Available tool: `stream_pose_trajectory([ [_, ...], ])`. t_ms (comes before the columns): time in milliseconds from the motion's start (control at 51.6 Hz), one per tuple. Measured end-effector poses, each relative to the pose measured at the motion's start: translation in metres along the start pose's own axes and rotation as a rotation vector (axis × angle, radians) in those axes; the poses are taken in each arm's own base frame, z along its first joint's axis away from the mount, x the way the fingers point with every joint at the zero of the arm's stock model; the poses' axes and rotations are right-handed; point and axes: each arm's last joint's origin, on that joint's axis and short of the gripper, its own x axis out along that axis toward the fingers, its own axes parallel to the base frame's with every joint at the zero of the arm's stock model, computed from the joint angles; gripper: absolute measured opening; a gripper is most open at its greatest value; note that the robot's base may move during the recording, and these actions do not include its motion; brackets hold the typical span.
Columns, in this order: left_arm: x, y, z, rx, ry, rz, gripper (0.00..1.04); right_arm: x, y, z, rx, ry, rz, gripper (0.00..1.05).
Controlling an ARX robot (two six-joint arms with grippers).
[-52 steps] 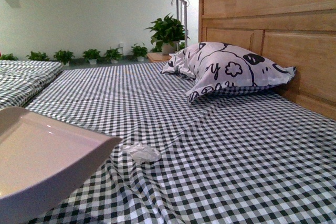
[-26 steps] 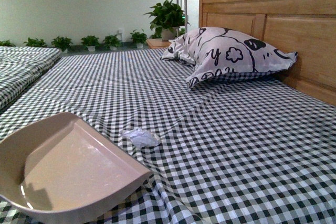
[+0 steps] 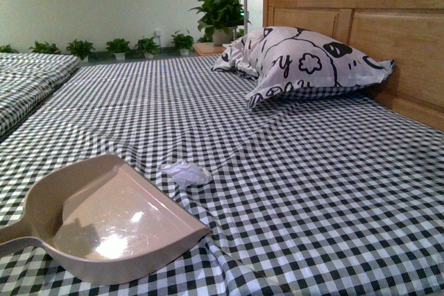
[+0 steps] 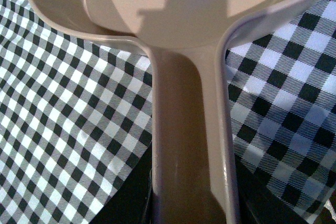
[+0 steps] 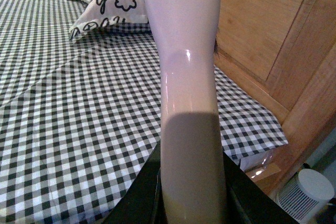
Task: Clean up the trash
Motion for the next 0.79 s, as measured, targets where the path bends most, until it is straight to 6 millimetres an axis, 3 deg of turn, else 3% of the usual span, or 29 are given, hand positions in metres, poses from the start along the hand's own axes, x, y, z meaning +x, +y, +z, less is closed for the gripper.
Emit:
stream_pose_trajectory([
  [484, 0.008, -0.005, 0.002, -0.001, 0.048, -0.027, 0.26, 0.0, 0.0, 0.0, 0.0, 0.0, 0.001, 0.2],
  [523, 0.008, -0.005, 0.002, -0.001, 0.049, -0.028, 0.26, 0.004, 0.001, 0.0, -0.017, 0.085, 0.051, 0.2],
  [600, 0.008, -0.005, 0.002, 0.0, 0.049, -0.028, 0.26, 0.02, 0.019, 0.014, -0.062, 0.225, 0.221, 0.2],
  [717, 0.008, -0.005, 0.003, 0.001, 0.048, -0.03, 0.26, 0.049, 0.047, 0.028, -0.094, 0.217, 0.308, 0.2],
  [794, 0.009, -0.005, 0.002, 0.002, 0.048, -0.03, 0.26, 0.083, 0.077, 0.03, -0.137, 0.232, 0.338, 0.2],
])
